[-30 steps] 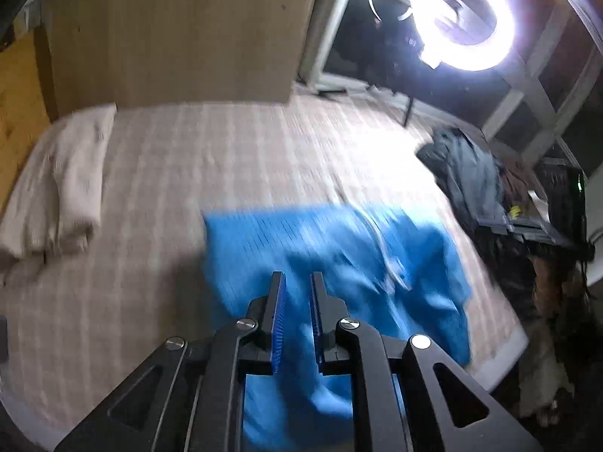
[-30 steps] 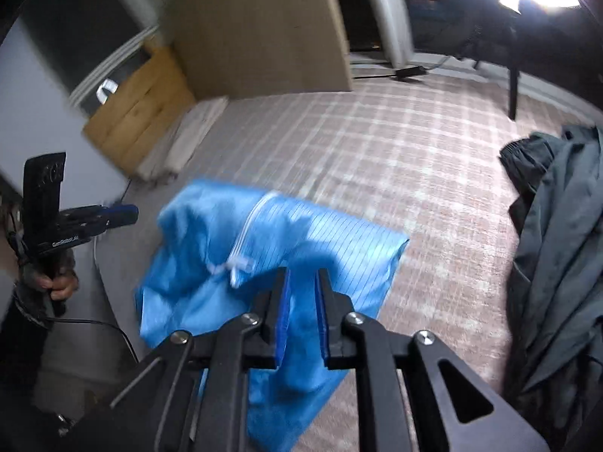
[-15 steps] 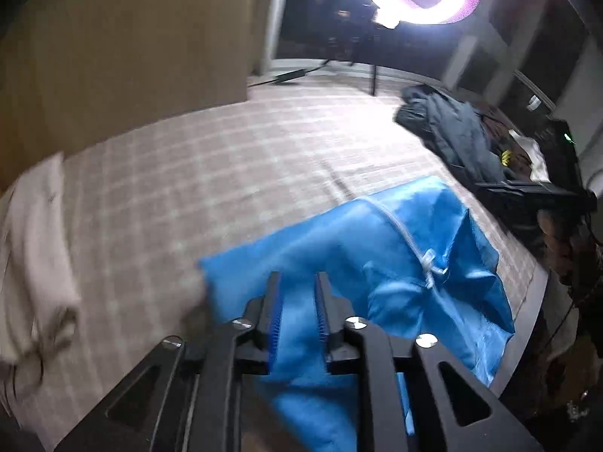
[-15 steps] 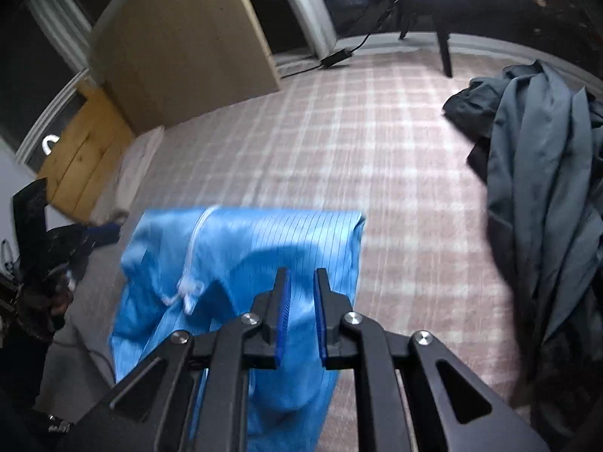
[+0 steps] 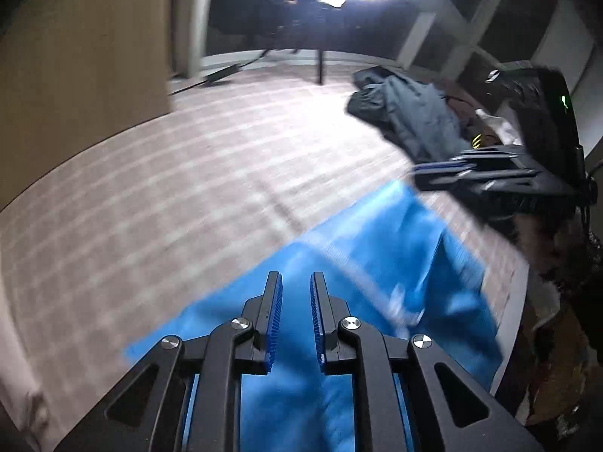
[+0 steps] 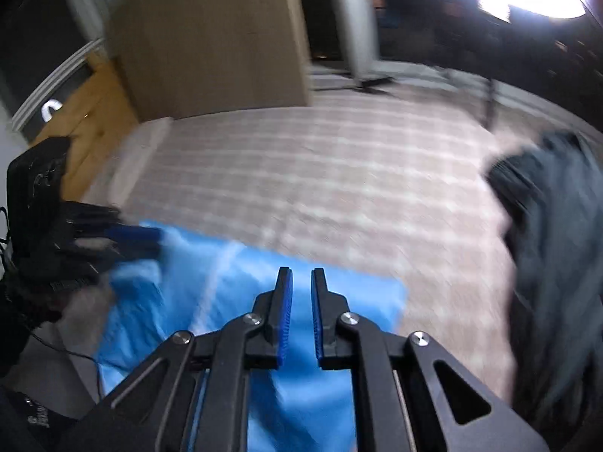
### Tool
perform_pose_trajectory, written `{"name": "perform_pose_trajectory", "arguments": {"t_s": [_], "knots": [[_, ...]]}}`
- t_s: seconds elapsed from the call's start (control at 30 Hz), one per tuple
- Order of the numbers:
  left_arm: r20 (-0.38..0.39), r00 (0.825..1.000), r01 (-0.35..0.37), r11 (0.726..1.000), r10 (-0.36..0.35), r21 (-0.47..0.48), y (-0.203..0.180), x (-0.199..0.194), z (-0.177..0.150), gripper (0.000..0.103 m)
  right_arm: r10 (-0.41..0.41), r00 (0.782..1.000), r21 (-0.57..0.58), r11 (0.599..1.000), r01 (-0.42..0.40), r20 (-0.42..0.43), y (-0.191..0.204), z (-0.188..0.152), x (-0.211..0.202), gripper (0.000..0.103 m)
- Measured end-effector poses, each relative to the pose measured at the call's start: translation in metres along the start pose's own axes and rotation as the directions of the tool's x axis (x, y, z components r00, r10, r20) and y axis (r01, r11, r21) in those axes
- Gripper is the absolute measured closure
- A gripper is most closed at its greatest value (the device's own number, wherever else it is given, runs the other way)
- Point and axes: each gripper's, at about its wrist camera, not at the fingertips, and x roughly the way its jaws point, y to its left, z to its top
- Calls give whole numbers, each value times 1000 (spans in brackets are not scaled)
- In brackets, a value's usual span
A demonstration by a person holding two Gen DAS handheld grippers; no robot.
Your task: Fold clothes
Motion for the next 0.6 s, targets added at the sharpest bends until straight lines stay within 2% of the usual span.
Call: {"name": "perform_pose_trajectory", "arguments": {"t_s": [0.03, 0.07, 0.13, 0.2, 0.27, 0.37, 0.4, 0.47, 0.57, 0.6], "knots": [[-27, 1000, 0, 1000, 0, -1, -1, 12, 3, 85, 14, 999, -30, 999, -15, -42, 5, 4, 14, 94], [-54, 998, -22, 1000, 23, 9, 0, 19, 2, 88, 6, 995, -50, 999, -11, -100, 7, 3, 29, 94], [-92, 994, -64, 998, 65, 18, 8, 29, -6, 87, -21, 976, -90, 996, 2, -216, 9, -2, 61, 94], [-100, 994, -56, 996, 49, -68, 28, 22, -17, 86, -6, 966, -60, 998, -9, -257, -4, -12, 72, 95], [-67, 997, -59, 985, 49, -159, 40, 3, -23, 92, 33, 976, 5, 999, -33, -214, -17, -14, 50, 95], [20, 998, -52, 972, 58, -229, 43, -39, -40, 91, 64, 995, 78, 995, -58, -80, -34, -20, -2, 91], [32, 998, -44, 970, 54, -240, 44, -45, -46, 91, 66, 996, 94, 994, -60, -65, -38, -26, -9, 91], [14, 997, -71, 970, 76, -233, 40, -38, -59, 91, 66, 997, 124, 990, -60, -46, -44, -40, -21, 91], [-70, 991, -125, 962, 111, -244, 46, -8, -78, 92, 58, 994, 153, 987, -43, -98, -54, -59, 3, 91], [-64, 991, -131, 963, 120, -237, 46, -3, -82, 92, 53, 992, 150, 988, -36, -112, -55, -65, 9, 91]]}}
